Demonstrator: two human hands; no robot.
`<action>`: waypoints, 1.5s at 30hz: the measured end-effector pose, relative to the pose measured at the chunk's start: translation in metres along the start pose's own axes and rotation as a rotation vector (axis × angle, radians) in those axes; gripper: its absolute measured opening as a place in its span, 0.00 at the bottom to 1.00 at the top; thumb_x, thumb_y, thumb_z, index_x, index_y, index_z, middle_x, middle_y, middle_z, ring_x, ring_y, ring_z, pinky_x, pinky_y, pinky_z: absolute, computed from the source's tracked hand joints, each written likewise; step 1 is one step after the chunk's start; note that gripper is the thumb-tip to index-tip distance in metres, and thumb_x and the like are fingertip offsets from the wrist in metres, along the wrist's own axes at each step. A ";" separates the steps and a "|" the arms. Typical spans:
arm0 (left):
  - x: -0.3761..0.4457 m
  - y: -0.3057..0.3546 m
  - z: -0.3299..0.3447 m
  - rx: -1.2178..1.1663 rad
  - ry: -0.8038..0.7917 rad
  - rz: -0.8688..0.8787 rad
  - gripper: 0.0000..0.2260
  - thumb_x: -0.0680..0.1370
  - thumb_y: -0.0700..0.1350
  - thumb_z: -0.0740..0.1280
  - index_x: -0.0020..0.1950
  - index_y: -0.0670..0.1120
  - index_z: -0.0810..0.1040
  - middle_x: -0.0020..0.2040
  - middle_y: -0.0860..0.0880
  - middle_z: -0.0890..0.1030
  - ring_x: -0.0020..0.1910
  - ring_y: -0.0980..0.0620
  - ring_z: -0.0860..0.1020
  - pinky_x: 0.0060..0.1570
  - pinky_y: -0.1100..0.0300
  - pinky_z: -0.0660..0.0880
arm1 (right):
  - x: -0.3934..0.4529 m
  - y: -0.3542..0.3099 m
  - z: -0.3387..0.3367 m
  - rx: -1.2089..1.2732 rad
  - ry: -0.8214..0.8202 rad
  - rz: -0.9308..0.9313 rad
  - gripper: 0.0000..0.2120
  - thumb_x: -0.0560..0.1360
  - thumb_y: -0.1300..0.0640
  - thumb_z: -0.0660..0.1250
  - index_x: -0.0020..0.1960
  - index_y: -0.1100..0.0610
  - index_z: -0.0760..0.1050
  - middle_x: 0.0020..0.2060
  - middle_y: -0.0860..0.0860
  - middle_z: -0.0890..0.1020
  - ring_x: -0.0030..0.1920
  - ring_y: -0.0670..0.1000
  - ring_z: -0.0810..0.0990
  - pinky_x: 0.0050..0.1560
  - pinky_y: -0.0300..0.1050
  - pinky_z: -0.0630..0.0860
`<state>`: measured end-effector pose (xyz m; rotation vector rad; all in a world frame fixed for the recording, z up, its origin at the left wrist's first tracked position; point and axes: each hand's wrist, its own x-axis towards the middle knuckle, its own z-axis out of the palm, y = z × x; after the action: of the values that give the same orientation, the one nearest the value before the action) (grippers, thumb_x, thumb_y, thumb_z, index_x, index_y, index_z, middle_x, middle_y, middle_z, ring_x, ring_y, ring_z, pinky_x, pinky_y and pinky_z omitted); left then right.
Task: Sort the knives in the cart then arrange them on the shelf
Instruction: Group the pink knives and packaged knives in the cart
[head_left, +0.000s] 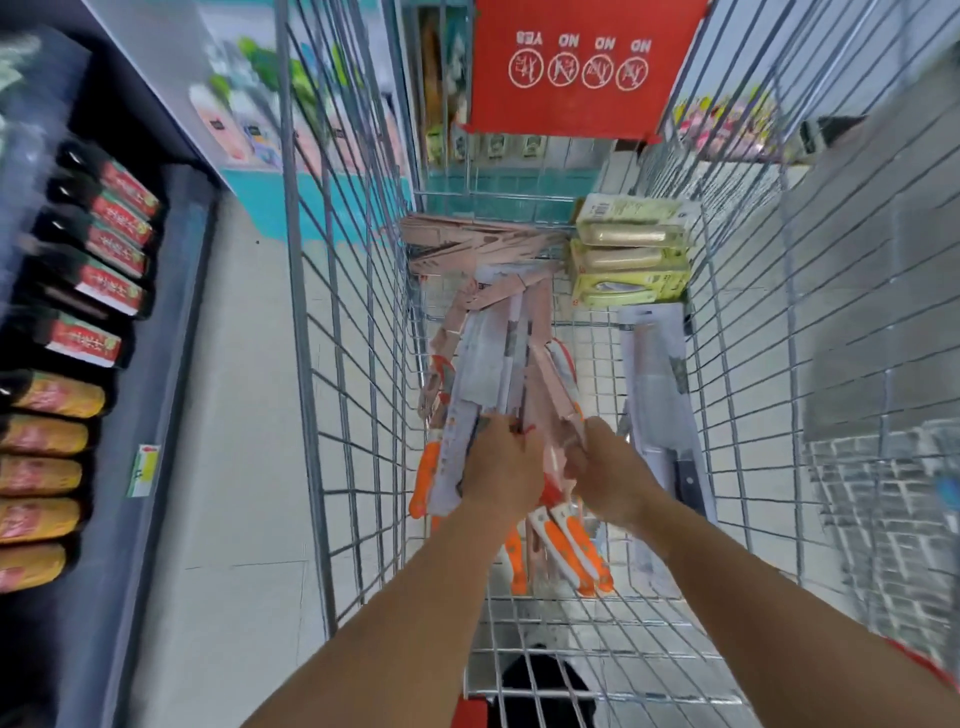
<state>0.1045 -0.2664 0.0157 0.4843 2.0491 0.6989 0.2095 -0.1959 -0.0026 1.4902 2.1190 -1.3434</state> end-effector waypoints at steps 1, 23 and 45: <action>0.001 0.008 0.000 -0.094 -0.028 -0.023 0.08 0.79 0.50 0.61 0.53 0.48 0.73 0.47 0.49 0.78 0.48 0.48 0.78 0.51 0.54 0.75 | 0.001 -0.007 -0.005 -0.013 -0.008 -0.053 0.02 0.80 0.57 0.54 0.50 0.51 0.64 0.37 0.50 0.75 0.37 0.52 0.75 0.40 0.51 0.73; 0.143 0.029 -0.038 0.457 0.242 -0.009 0.26 0.77 0.36 0.60 0.74 0.49 0.61 0.70 0.48 0.64 0.68 0.48 0.62 0.66 0.55 0.66 | 0.228 -0.145 -0.098 -0.945 0.191 -0.666 0.38 0.72 0.68 0.61 0.75 0.43 0.54 0.51 0.56 0.74 0.40 0.57 0.77 0.40 0.48 0.74; 0.161 0.030 -0.051 0.601 0.231 -0.136 0.21 0.76 0.35 0.63 0.67 0.43 0.62 0.63 0.43 0.69 0.61 0.46 0.71 0.55 0.56 0.72 | 0.230 -0.094 -0.057 -0.868 0.092 -0.584 0.20 0.74 0.64 0.63 0.66 0.57 0.68 0.64 0.54 0.69 0.65 0.56 0.68 0.58 0.50 0.71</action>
<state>-0.0218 -0.1655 -0.0430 0.6116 2.4814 0.0408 0.0429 -0.0131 -0.0629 0.6097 2.7624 -0.3046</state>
